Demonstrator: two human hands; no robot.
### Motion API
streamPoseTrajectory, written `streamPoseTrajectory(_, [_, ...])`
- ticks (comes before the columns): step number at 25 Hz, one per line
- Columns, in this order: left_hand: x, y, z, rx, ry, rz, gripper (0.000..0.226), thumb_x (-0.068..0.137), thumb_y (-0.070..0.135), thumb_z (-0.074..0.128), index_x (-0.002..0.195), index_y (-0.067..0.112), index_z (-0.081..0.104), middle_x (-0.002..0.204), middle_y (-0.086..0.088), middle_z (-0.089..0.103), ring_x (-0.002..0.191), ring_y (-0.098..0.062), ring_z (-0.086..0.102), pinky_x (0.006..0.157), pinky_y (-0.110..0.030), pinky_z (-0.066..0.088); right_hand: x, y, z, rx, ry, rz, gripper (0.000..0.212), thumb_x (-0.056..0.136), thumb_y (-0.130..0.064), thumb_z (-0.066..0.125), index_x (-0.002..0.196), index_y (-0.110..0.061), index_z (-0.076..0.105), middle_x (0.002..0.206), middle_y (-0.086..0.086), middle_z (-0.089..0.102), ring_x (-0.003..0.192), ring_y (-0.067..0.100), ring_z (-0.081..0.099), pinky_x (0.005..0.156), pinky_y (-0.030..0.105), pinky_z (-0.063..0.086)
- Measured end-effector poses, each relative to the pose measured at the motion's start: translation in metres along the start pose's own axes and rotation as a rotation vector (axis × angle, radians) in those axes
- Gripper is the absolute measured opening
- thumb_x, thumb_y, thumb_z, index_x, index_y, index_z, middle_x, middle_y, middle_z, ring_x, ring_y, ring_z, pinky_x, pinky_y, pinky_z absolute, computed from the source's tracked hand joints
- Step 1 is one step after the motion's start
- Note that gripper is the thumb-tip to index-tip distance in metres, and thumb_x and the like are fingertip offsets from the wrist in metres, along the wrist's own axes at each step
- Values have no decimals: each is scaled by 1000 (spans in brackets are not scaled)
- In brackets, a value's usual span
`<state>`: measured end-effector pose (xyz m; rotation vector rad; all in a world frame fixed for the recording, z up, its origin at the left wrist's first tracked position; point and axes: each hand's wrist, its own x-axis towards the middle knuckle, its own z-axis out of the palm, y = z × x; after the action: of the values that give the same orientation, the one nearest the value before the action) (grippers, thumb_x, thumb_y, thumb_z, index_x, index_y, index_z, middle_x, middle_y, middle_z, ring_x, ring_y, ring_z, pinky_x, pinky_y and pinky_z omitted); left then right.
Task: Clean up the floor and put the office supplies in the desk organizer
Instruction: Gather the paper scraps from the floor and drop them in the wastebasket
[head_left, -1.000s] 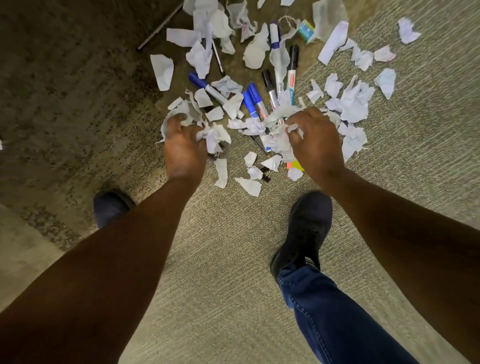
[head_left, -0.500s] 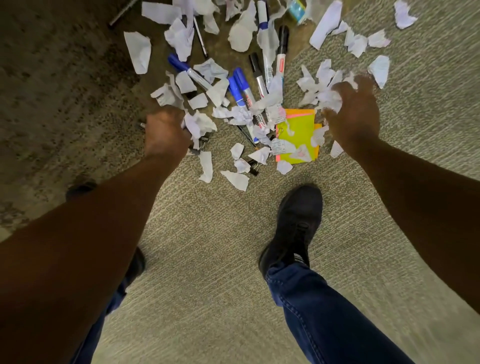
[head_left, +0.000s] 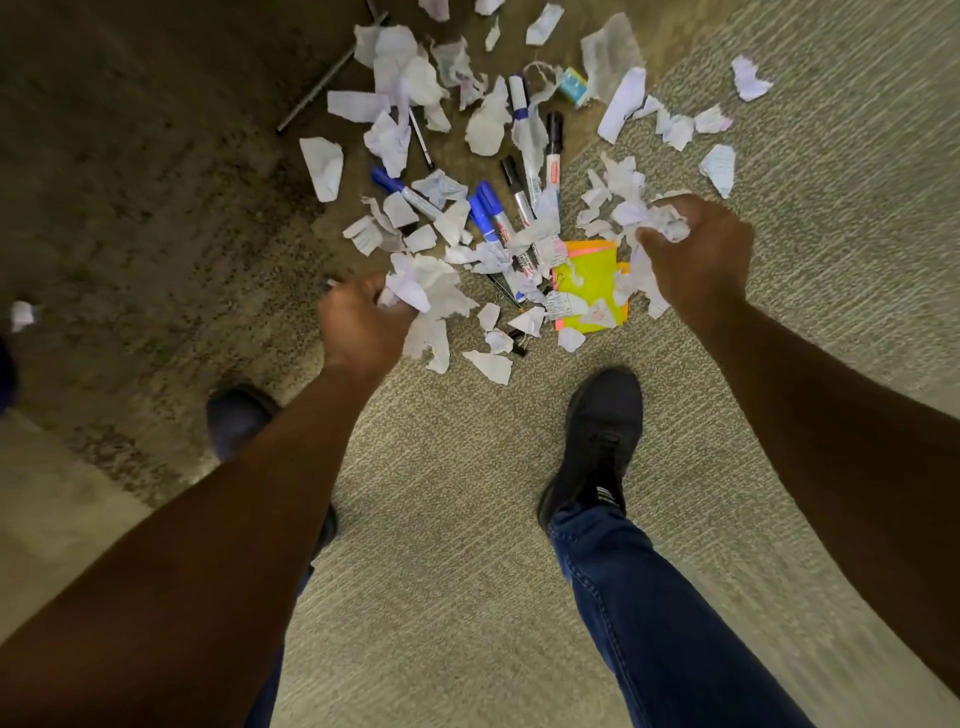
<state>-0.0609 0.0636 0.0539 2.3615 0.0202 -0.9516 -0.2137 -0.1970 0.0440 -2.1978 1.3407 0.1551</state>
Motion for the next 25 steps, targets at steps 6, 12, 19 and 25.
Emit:
streamPoseTrajectory(6, [-18, 29, -45, -323, 2, -104, 24, 81, 18, 76, 103, 9, 73, 81, 6, 73, 62, -1, 67, 53, -16, 51, -38, -63, -16, 94, -7, -25, 28, 83, -23, 71, 109, -12, 70, 104, 14, 71, 95, 28, 65, 82, 24, 43])
streamPoseTrajectory(12, [-26, 22, -96, -490, -14, -97, 25, 87, 10, 69, 109, -1, 68, 100, -10, 72, 72, -7, 66, 63, -19, 52, -70, -108, -14, 104, -56, 55, 28, 84, -25, 72, 109, -15, 71, 106, 15, 70, 98, 26, 64, 74, 19, 37])
streamPoseTrajectory(19, [-34, -12, -161, -692, 56, -147, 12, 86, 6, 69, 98, 6, 71, 89, -1, 73, 80, -13, 69, 71, -27, 54, -107, -187, 11, 195, -110, 0, 23, 79, -24, 76, 102, -19, 74, 100, 11, 72, 92, 18, 63, 72, 12, 36])
streamPoseTrajectory(25, [-38, -33, -251, -935, 146, -300, 14, 86, 1, 67, 95, 12, 69, 96, -5, 74, 90, -20, 70, 84, -37, 56, -143, -305, 50, 374, -220, -60, 23, 80, -16, 75, 103, -20, 75, 101, 4, 73, 87, 9, 64, 71, 6, 42])
